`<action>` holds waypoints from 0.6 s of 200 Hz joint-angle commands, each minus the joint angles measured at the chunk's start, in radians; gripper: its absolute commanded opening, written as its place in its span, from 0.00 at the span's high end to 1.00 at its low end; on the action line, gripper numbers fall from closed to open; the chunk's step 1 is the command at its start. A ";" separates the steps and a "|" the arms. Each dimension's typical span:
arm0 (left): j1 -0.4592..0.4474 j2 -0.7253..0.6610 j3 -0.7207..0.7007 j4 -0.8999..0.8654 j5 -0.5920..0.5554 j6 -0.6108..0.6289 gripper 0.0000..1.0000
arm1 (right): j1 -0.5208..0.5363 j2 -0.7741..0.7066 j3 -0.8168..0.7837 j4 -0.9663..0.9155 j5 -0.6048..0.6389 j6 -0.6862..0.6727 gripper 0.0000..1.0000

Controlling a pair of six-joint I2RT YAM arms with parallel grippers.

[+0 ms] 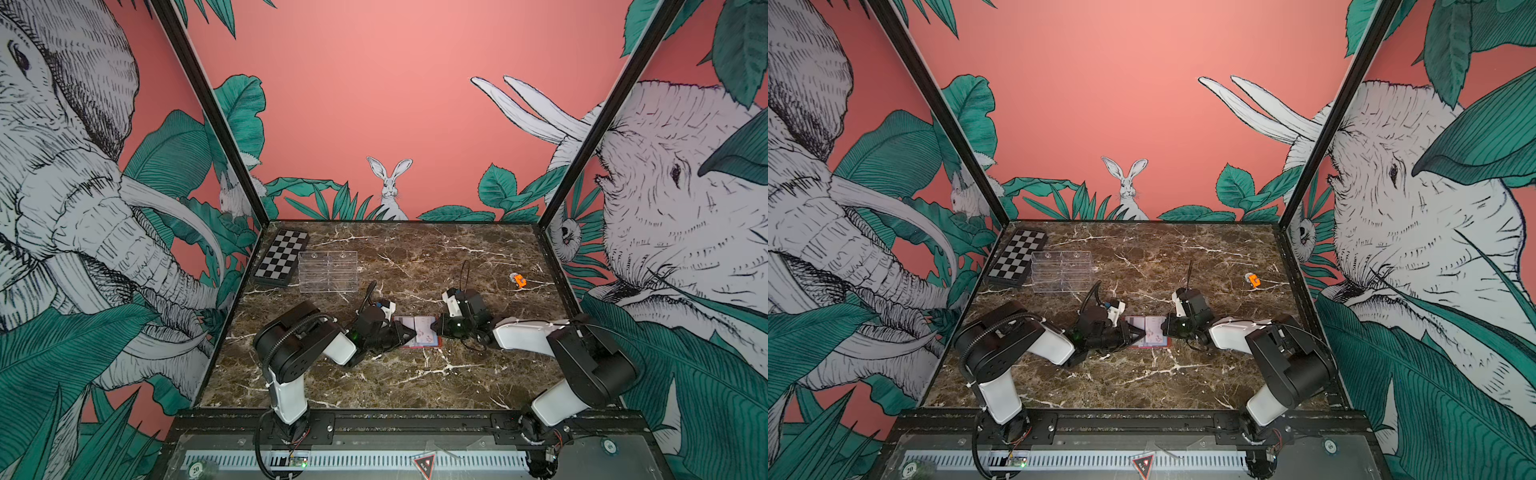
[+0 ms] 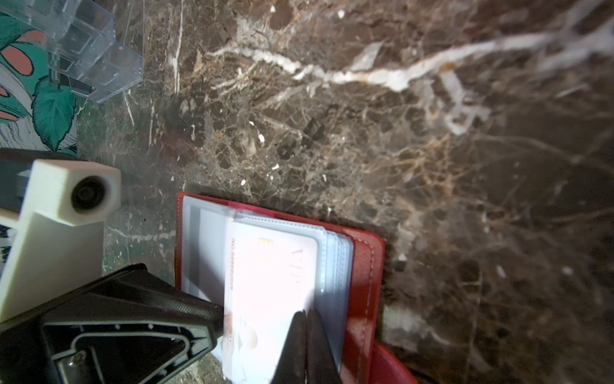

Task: Take the credit cards out of the card holder
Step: Take out the credit card from the card slot.

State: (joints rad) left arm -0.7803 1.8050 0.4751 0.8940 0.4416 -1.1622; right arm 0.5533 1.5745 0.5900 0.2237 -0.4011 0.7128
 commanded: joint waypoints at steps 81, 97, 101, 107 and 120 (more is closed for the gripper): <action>-0.005 0.022 -0.001 0.025 0.005 -0.001 0.86 | 0.019 0.053 0.011 0.004 -0.003 0.000 0.97; -0.005 0.022 0.001 0.016 0.004 0.003 0.91 | 0.022 0.055 0.013 0.003 -0.005 -0.002 0.97; -0.005 0.021 0.000 0.015 0.003 0.003 0.92 | 0.022 0.055 0.014 0.003 -0.004 -0.002 0.97; -0.006 0.020 -0.002 0.016 0.001 0.003 0.94 | 0.022 0.055 0.013 0.002 -0.002 -0.002 0.97; -0.006 0.016 -0.003 0.012 -0.004 0.004 0.99 | 0.023 0.054 0.014 -0.002 0.001 -0.004 0.97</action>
State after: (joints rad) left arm -0.7803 1.8191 0.4751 0.9112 0.4454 -1.1610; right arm 0.5674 1.6051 0.6003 0.2546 -0.4107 0.7120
